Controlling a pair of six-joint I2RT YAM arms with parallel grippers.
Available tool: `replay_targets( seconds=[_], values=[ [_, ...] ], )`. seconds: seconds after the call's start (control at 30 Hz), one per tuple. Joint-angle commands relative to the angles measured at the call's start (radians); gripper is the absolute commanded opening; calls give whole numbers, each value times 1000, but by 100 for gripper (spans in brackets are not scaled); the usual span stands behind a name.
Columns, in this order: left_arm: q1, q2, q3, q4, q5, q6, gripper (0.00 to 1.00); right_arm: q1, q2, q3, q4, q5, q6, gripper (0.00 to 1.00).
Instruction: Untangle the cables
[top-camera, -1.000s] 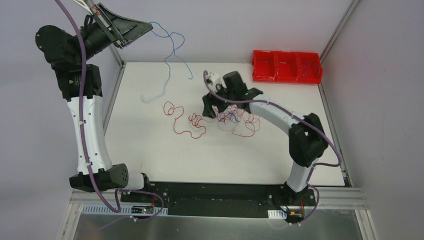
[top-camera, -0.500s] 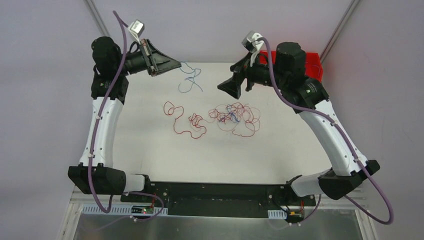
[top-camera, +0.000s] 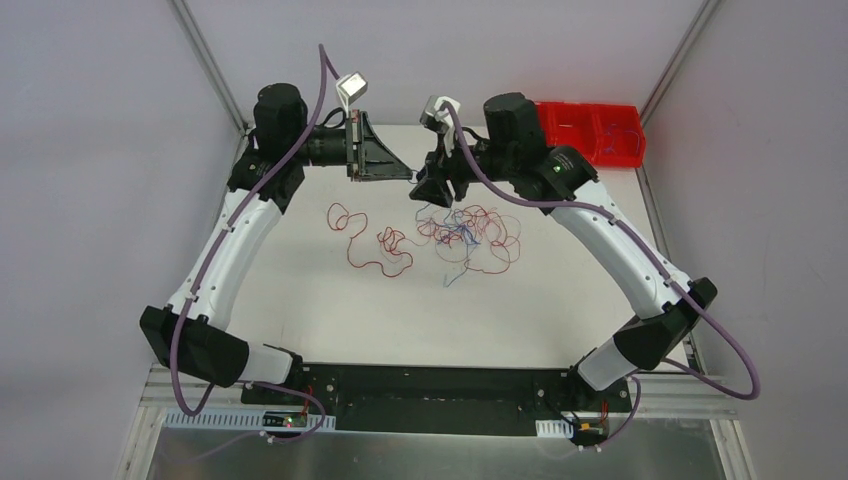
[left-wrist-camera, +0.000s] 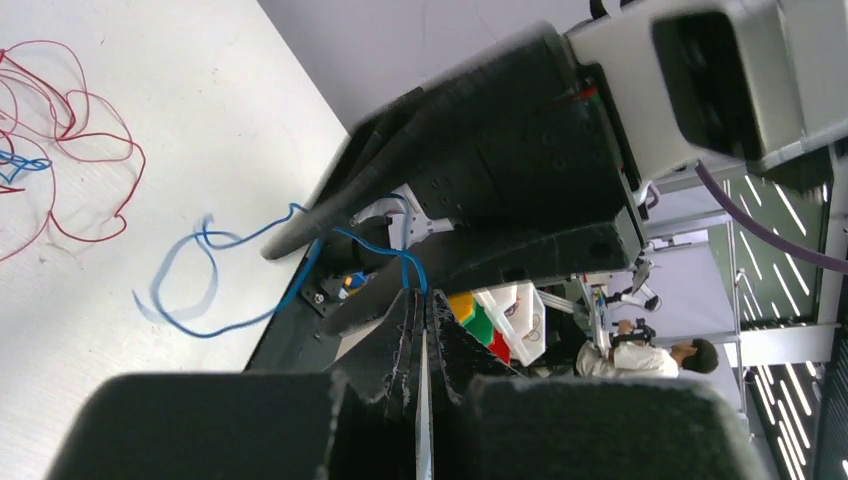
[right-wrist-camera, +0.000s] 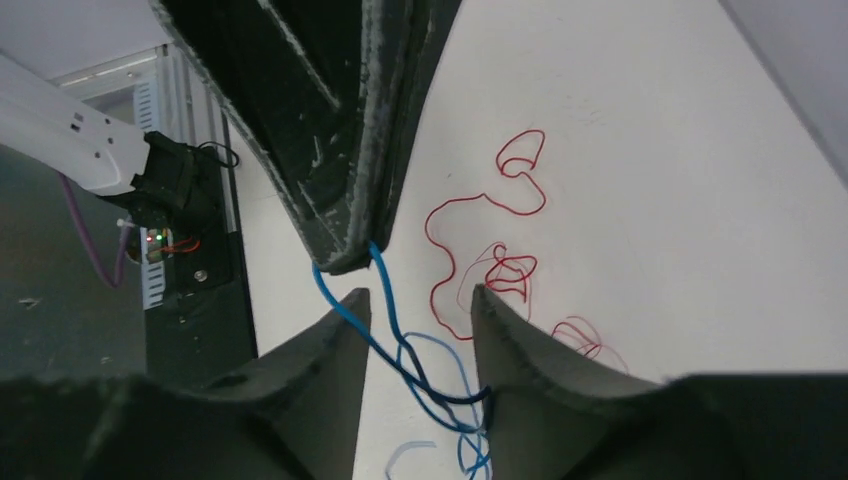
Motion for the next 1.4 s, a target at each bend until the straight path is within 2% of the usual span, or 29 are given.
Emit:
replay_targets(
  seconds=[0.0, 0.03, 0.07, 0.13, 0.2, 0.33, 0.37, 0.5, 0.6, 0.73, 0.83, 1.0, 1.13, 1.37],
  values=[
    [-12, 11, 2, 9, 48, 34, 0, 12, -25, 37, -12, -91, -40, 25],
    [-12, 14, 5, 10, 51, 39, 0, 12, -36, 22, -12, -88, -44, 10],
    [-11, 15, 10, 8, 57, 44, 0, 12, -47, 2, -10, -76, -47, 0],
    [1, 15, 24, 4, 60, 58, 0, 8, -79, -39, -3, -42, -49, 0],
    [34, 14, 47, -1, 52, 71, 24, -23, -100, -63, 6, -18, -23, 0],
    [149, 11, 99, -17, 7, 100, 92, -214, -89, -28, 36, -3, 77, 0],
    [171, 7, 106, -25, -5, 115, 98, -263, -77, -1, 44, 10, 95, 0],
    [215, -4, 123, -102, -41, 213, 99, -470, 6, 103, 85, 111, 146, 0],
    [218, -9, 108, -120, -58, 253, 99, -607, 77, 159, 177, 236, 192, 0],
    [219, -3, 79, -121, -70, 276, 99, -750, 209, 251, 301, 360, 210, 0],
    [219, 3, 63, -123, -73, 296, 99, -842, 325, 332, 400, 390, 254, 0],
    [221, 12, 39, -129, -86, 324, 99, -910, 509, 443, 616, 493, 252, 0],
    [229, 25, 19, -134, -89, 326, 99, -925, 654, 561, 693, 555, 213, 0],
    [243, 55, 21, -145, -75, 314, 99, -926, 778, 543, 832, 680, 158, 0]
  ],
)
